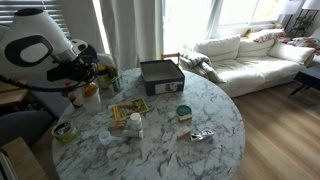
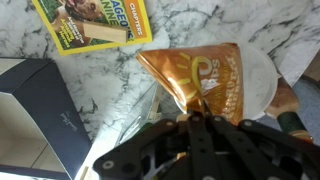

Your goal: Move the clear cup backwards and put the orange packet in the cup, put the green sauce bottle on the table then put the clear cup in the clear container

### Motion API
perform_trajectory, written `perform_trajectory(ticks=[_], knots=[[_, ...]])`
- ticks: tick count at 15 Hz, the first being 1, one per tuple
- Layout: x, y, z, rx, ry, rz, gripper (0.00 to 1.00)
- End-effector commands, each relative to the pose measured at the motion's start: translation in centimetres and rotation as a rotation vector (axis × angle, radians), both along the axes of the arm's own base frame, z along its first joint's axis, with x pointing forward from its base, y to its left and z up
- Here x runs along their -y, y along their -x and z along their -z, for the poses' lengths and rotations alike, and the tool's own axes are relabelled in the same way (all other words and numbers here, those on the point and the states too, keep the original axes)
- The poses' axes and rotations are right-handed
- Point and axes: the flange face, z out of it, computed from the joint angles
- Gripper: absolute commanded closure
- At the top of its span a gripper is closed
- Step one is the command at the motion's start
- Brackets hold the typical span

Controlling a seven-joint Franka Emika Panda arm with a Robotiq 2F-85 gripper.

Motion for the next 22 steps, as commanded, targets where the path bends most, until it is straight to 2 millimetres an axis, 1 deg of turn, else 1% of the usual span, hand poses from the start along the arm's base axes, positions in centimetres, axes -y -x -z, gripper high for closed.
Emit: perform_trajectory(ticks=[1, 5, 9, 10, 11, 13, 22], knots=[[0.2, 0.5, 1.3, -0.003, 0.07, -0.063, 1.0], [0.2, 0.4, 1.7, -0.028, 0.115, -0.104, 1.0], [0.7, 0.5, 2.0, -0.064, 0.182, -0.114, 1.0], [0.8, 0.5, 2.0, -0.065, 0.189, -0.109, 0.95], [0.9, 0.5, 1.9, -0.06, 0.186, -0.099, 0.72], [1.1, 0.6, 1.9, -0.058, 0.178, -0.084, 0.69], [1.1, 0.9, 2.5, -0.072, 0.1, -0.021, 0.02]])
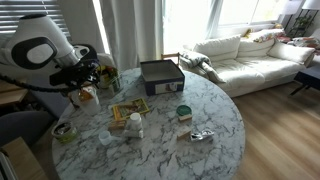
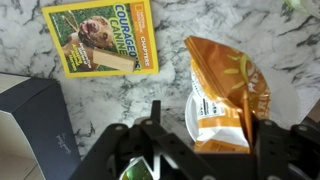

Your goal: Move the clear cup backwards and put the orange packet in the cup, put the green sauce bottle on the table then put the clear cup in the clear container

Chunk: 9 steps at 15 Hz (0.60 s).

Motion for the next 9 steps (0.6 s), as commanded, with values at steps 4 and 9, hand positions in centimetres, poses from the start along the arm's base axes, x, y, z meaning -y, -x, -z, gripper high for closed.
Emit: perform_trajectory(ticks=[4, 9], knots=[[0.06, 0.78, 0.9, -0.01, -0.077, 0.077, 0.0], [0.4, 0.97, 0.86, -0.004, -0.127, 0.147, 0.0]])
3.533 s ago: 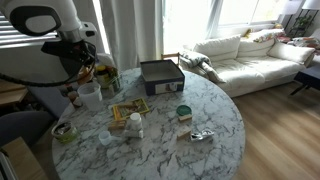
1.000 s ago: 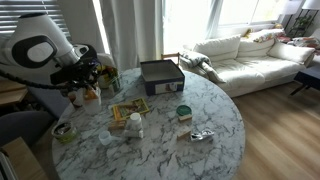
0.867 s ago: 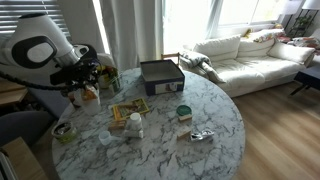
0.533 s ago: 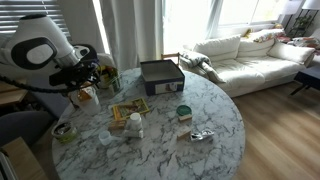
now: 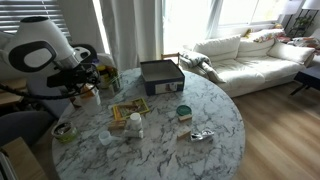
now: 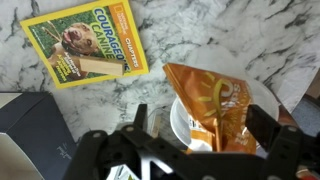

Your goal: Move the clear cup backwards and put the orange packet in the cup, put the green sauce bottle on the table then put the clear cup in the clear container

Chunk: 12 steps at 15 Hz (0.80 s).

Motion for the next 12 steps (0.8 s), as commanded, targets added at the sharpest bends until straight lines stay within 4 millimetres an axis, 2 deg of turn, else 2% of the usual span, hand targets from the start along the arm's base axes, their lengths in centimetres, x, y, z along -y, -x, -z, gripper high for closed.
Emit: perform_trajectory(ticks=[1, 3, 4, 11, 12], knots=[[0.3, 0.6, 0.3, 0.016, -0.046, 0.067, 0.0], [0.4, 0.6, 0.2, 0.063, -0.107, 0.123, 0.0], [0.3, -0.2, -0.3, 0.034, -0.055, 0.078, 0.0], [0.3, 0.0, -0.2, 0.057, -0.094, 0.117, 0.0], [0.4, -0.5, -1.1, 0.07, -0.1, 0.109, 0.0]])
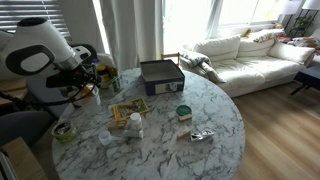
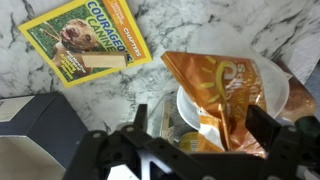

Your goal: Move the clear cup backwards and put the orange packet in the cup, put the green sauce bottle on the table then put the clear cup in the clear container

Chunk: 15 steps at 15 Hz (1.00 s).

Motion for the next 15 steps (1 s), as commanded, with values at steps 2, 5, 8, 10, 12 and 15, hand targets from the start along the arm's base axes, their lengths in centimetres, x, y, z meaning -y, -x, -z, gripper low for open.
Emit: perform_trajectory(ticks=[2, 5, 8, 10, 12, 15], knots=[[0.1, -1.8, -3.2, 0.053, 0.006, -0.045, 0.0], [-0.4, -3.8, -7.0, 0.103, -0.006, -0.113, 0.0], [-2.2, -6.0, -8.6, 0.085, -0.058, -0.089, 0.0], [-3.4, -7.4, -8.3, 0.027, -0.085, -0.031, 0.0], [-4.5, -9.0, -7.1, -0.028, -0.099, 0.036, 0.0], [-5.7, -11.8, -5.1, -0.077, -0.147, 0.161, 0.0]])
